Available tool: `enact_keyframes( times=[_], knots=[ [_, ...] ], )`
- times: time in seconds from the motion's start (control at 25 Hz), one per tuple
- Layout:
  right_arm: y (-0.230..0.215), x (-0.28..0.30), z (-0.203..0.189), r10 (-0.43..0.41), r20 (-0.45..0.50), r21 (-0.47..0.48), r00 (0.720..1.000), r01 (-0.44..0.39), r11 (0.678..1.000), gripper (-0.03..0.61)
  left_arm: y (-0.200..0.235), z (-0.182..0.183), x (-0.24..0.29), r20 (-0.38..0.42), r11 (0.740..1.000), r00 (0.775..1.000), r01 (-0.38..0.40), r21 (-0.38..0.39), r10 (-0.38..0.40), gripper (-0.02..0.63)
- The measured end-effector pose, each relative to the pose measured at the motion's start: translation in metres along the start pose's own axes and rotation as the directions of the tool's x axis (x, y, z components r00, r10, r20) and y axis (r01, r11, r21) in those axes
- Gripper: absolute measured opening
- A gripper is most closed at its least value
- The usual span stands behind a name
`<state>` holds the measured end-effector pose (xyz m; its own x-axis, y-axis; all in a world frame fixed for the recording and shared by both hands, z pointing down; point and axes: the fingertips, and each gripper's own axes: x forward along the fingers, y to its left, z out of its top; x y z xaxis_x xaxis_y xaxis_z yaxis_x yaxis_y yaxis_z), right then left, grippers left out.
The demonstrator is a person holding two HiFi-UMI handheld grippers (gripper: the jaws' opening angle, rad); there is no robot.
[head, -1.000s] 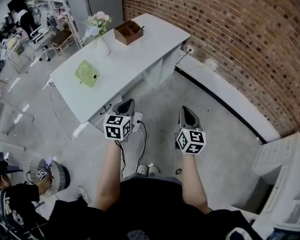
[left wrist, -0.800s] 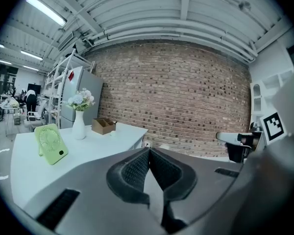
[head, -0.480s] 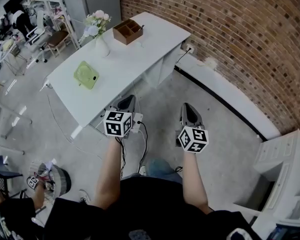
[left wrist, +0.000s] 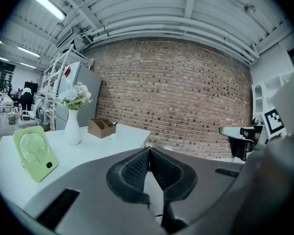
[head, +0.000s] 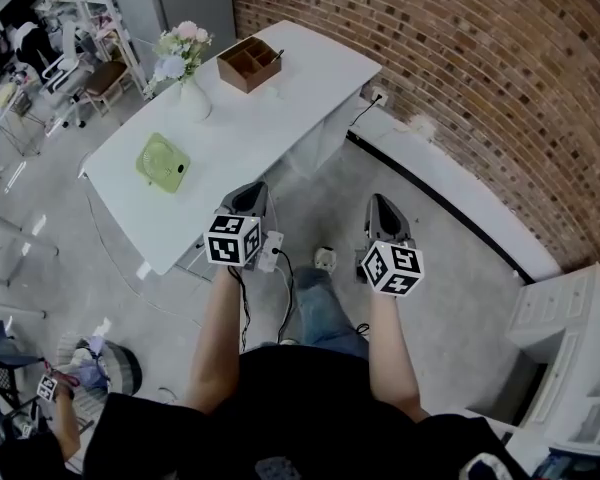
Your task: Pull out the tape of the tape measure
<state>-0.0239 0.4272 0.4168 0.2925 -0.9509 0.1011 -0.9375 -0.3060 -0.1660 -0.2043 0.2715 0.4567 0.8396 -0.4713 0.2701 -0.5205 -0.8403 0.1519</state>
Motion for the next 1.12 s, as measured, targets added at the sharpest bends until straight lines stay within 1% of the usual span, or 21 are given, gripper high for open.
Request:
enact_keyframes(
  times=[0.12, 0.24, 0.44, 0.6, 0.72, 0.84, 0.96, 1.12],
  knots=[
    [-0.012, 0.042, 0.005, 0.02, 0.001, -0.006, 1.0, -0.02, 1.0, 0.002, 0.017, 0.011, 0.033, 0.012, 1.0, 1.0, -0.019, -0.006, 0.019, 0.021],
    [-0.028, 0.098, 0.007, 0.049, -0.001, -0.007, 0.999, -0.049, 0.999, 0.002, 0.042, 0.018, 0.075, 0.013, 0.999, 0.998, -0.053, -0.008, 0.053, 0.021],
    [-0.061, 0.217, 0.007, 0.115, -0.04, -0.006, 0.993, -0.115, 0.993, 0.002, 0.092, 0.031, 0.165, -0.008, 0.991, 0.992, -0.13, -0.038, 0.13, 0.021],
    [-0.084, 0.326, 0.023, 0.185, -0.065, 0.009, 0.981, -0.185, 0.983, 0.002, 0.131, 0.055, 0.243, -0.018, 0.981, 0.983, -0.184, -0.06, 0.183, 0.021],
    [-0.09, 0.404, 0.032, 0.264, -0.098, 0.001, 0.96, -0.265, 0.964, 0.002, 0.164, 0.07, 0.292, -0.01, 0.967, 0.971, -0.238, -0.092, 0.238, 0.022],
    [-0.088, 0.468, 0.034, 0.336, -0.136, 0.0, 0.932, -0.34, 0.941, 0.002, 0.192, 0.078, 0.328, -0.024, 0.953, 0.957, -0.291, -0.086, 0.29, 0.022],
    [-0.082, 0.509, 0.03, 0.386, -0.167, 0.017, 0.907, -0.389, 0.921, 0.002, 0.211, 0.08, 0.349, -0.047, 0.943, 0.946, -0.324, -0.072, 0.322, 0.023],
    [-0.067, 0.544, 0.023, 0.446, -0.202, 0.035, 0.872, -0.448, 0.893, 0.002, 0.232, 0.078, 0.364, -0.077, 0.935, 0.935, -0.35, -0.059, 0.346, 0.023]
  ],
)
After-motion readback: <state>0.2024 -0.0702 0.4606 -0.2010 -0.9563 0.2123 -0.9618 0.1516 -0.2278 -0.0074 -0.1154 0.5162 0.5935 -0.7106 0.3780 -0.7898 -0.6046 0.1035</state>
